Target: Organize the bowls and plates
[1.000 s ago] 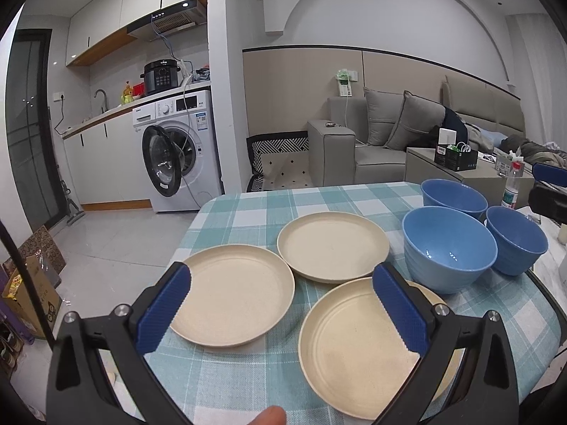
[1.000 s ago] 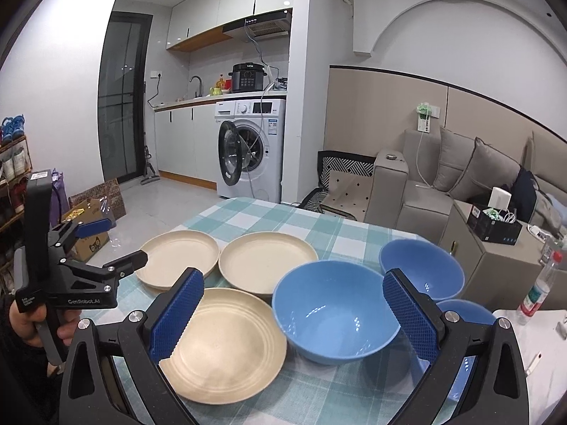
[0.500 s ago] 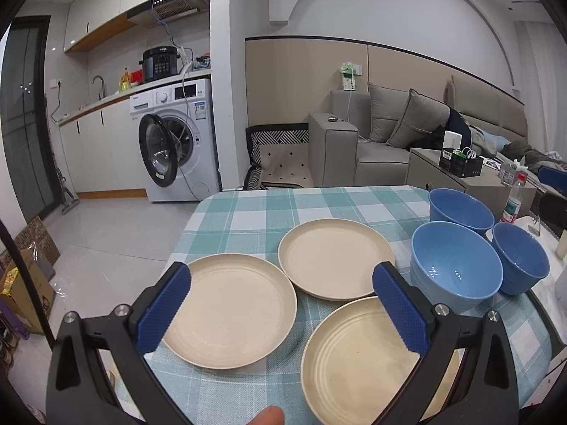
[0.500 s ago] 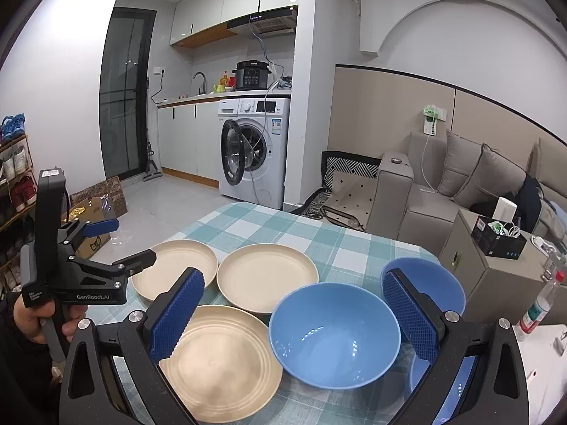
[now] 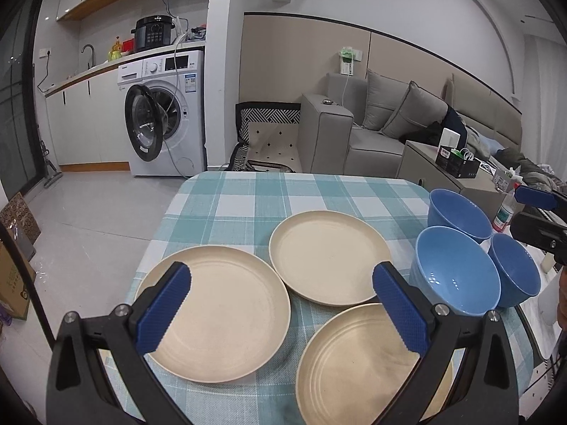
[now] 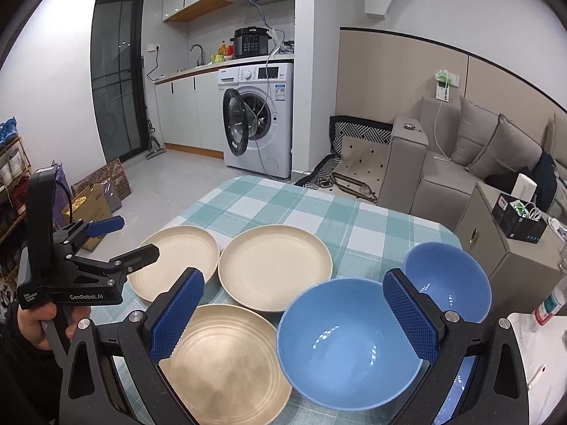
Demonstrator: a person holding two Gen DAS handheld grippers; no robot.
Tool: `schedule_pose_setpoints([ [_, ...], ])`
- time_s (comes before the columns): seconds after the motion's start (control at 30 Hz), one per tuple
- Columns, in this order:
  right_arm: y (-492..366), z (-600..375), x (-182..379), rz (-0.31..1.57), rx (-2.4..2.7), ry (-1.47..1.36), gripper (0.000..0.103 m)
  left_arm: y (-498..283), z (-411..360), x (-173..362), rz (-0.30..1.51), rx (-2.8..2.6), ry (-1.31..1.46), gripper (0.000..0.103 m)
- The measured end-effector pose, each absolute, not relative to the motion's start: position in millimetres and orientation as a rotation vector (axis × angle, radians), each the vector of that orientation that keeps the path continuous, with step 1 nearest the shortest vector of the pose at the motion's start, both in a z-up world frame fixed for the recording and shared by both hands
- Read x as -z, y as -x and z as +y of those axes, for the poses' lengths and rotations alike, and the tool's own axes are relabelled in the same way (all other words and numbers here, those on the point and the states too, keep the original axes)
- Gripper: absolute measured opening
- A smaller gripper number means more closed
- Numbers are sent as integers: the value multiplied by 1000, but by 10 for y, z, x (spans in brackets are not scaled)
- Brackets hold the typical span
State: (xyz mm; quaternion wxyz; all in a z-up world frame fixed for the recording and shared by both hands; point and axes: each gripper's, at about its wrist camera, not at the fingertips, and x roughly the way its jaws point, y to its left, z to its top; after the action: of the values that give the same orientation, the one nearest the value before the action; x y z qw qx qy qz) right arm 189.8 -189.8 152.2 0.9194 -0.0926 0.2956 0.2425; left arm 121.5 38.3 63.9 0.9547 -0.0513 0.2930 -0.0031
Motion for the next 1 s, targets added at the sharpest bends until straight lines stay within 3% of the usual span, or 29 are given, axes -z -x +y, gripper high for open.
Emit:
schedule_pose_setpoints([
  [1.0,-3110,-1701,-1117,879,-433,113,103,-2040,389,-377,735,-32,71,103],
])
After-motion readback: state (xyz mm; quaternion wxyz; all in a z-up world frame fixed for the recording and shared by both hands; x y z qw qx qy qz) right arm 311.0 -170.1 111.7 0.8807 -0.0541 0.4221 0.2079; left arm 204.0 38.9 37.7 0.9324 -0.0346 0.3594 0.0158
